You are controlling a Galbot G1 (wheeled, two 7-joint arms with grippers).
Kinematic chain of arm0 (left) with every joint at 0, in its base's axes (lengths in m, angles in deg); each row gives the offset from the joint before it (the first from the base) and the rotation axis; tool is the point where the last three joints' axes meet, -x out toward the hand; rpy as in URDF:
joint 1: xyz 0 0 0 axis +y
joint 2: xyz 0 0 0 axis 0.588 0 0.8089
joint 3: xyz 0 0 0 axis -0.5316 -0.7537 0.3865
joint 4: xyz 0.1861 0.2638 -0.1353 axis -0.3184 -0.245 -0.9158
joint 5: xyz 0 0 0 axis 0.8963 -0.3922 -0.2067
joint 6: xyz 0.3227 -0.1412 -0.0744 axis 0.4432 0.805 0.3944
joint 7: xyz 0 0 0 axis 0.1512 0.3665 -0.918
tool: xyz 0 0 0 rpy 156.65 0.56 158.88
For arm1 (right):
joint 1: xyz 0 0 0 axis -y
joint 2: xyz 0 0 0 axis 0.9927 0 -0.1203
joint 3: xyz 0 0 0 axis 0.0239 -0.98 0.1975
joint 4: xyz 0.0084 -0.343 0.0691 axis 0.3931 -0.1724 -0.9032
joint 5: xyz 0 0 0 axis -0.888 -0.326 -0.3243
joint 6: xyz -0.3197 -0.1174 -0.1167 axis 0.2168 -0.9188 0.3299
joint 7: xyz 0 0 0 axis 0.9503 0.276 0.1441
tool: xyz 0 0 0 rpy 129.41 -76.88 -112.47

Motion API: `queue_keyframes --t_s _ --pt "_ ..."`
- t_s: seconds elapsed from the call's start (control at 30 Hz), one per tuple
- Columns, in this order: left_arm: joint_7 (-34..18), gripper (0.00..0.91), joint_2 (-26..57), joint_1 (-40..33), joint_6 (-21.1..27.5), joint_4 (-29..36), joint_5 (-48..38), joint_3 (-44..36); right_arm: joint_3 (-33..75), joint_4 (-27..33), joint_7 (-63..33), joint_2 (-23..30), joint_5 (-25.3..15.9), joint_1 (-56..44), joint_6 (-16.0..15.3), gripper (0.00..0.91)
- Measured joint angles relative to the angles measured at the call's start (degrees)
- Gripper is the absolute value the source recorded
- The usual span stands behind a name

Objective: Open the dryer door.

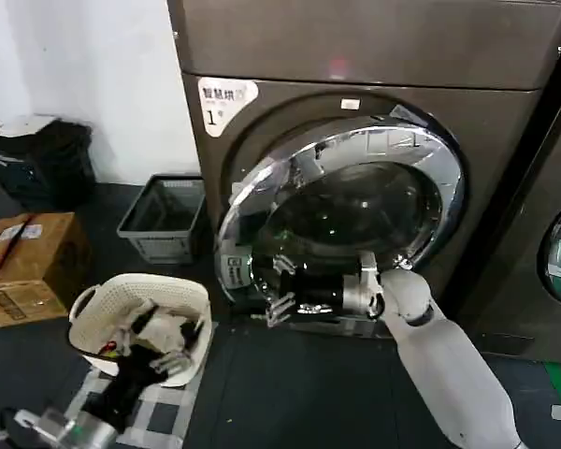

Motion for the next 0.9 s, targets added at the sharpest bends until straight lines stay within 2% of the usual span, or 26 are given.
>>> queue_keyframes --t_s 0.43,0.67,0.9 --pt "-1.3 0.907 4.2 -3.2 0.6 -1.9 -1.6 0.4 1.5 -2.5 6.5 -2.6 0.4 -2.6 0.4 0.907" --pt "-2.1 0.907 7.1 -4.8 2.7 -2.1 -4.8 0.3 2.0 -4.1 8.5 -4.4 1.3 -4.1 1.1 0.907" --pt "-2.6 0.907 10.5 -6.5 2.8 -2.8 -7.4 -0.5 3.2 -5.5 10.9 -6.2 2.1 -6.0 1.8 0.907"
